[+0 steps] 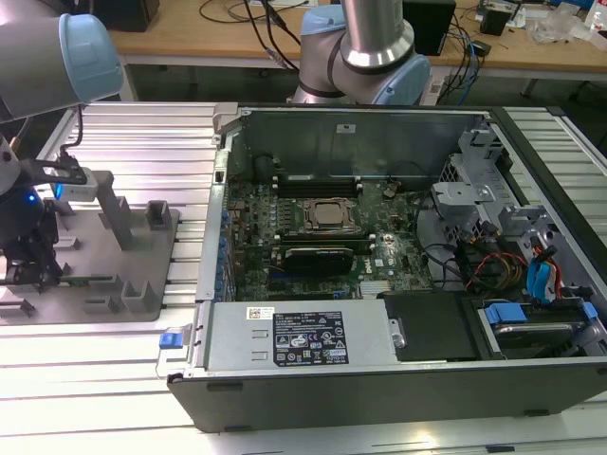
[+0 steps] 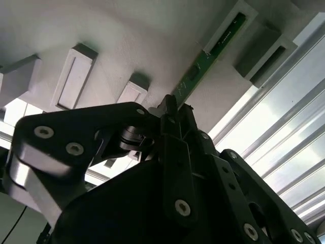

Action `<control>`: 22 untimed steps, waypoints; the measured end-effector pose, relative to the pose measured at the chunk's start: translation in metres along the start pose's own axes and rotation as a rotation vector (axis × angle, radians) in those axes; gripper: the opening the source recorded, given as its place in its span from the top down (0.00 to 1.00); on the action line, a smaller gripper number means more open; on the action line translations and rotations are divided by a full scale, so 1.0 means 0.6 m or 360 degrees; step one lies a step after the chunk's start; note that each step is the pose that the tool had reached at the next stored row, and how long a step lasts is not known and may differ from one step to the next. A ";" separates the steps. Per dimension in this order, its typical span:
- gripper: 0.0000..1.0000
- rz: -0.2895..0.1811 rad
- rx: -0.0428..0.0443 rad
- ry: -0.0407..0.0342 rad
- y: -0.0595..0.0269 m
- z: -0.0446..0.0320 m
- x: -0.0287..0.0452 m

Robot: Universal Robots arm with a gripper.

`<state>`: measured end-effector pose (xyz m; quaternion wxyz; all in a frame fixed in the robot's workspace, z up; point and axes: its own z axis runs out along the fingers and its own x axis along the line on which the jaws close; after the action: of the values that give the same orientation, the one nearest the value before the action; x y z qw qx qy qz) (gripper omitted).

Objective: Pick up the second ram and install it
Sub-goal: 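Pick up the second ram and move it above second insertion slot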

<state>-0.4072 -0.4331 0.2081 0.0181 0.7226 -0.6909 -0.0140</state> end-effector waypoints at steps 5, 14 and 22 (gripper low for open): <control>0.82 0.0000 0.0000 0.0000 0.000 0.000 -0.002; 0.82 0.0000 0.0000 -0.0002 0.000 0.000 0.003; 0.91 0.0000 0.0000 -0.0004 0.000 0.000 0.003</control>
<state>-0.4072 -0.4350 0.2080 0.0172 0.7226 -0.6909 -0.0148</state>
